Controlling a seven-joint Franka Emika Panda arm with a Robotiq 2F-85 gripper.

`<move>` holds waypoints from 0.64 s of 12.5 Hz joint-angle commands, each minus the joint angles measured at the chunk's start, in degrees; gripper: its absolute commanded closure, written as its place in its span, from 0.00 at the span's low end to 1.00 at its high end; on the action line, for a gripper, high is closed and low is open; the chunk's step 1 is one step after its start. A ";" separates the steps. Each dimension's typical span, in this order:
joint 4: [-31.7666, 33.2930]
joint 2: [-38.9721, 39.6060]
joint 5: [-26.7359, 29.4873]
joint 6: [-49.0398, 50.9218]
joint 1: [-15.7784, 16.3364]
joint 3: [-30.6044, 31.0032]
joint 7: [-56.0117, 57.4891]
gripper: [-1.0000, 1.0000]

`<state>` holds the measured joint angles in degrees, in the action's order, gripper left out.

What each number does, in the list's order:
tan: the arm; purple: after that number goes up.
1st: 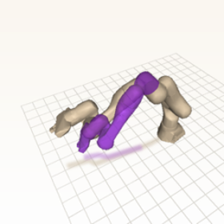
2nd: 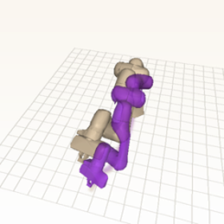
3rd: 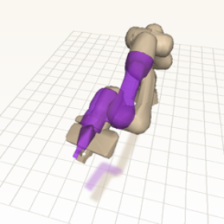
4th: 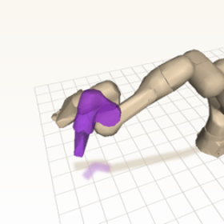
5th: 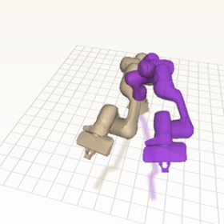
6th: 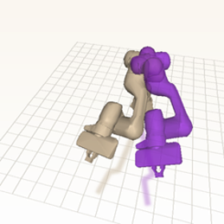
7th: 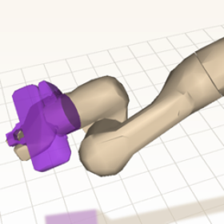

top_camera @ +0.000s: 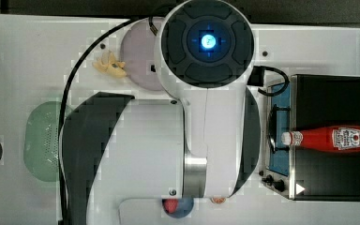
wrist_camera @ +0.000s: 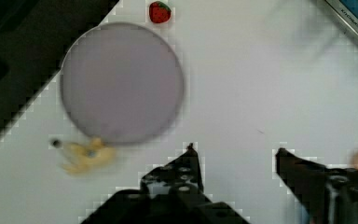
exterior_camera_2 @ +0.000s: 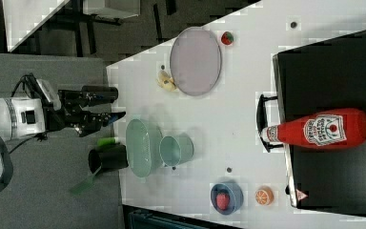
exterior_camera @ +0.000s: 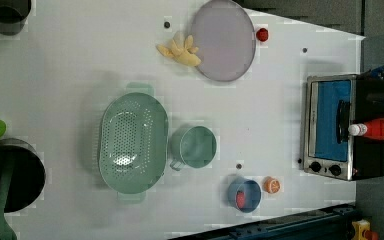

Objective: Pick Ketchup from oven and place it on table.

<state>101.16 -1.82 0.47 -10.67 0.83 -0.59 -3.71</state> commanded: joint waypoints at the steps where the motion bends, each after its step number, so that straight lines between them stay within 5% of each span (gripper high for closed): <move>1: 11.18 -21.01 -0.82 12.79 -1.95 -0.75 1.28 0.21; 3: 11.20 -21.00 -0.88 12.78 -1.99 -0.94 1.28 0.00; 8: 11.17 -19.97 -0.96 12.67 -3.22 -6.81 1.28 0.00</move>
<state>109.39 -25.49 -0.58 1.66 0.18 -4.22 -3.71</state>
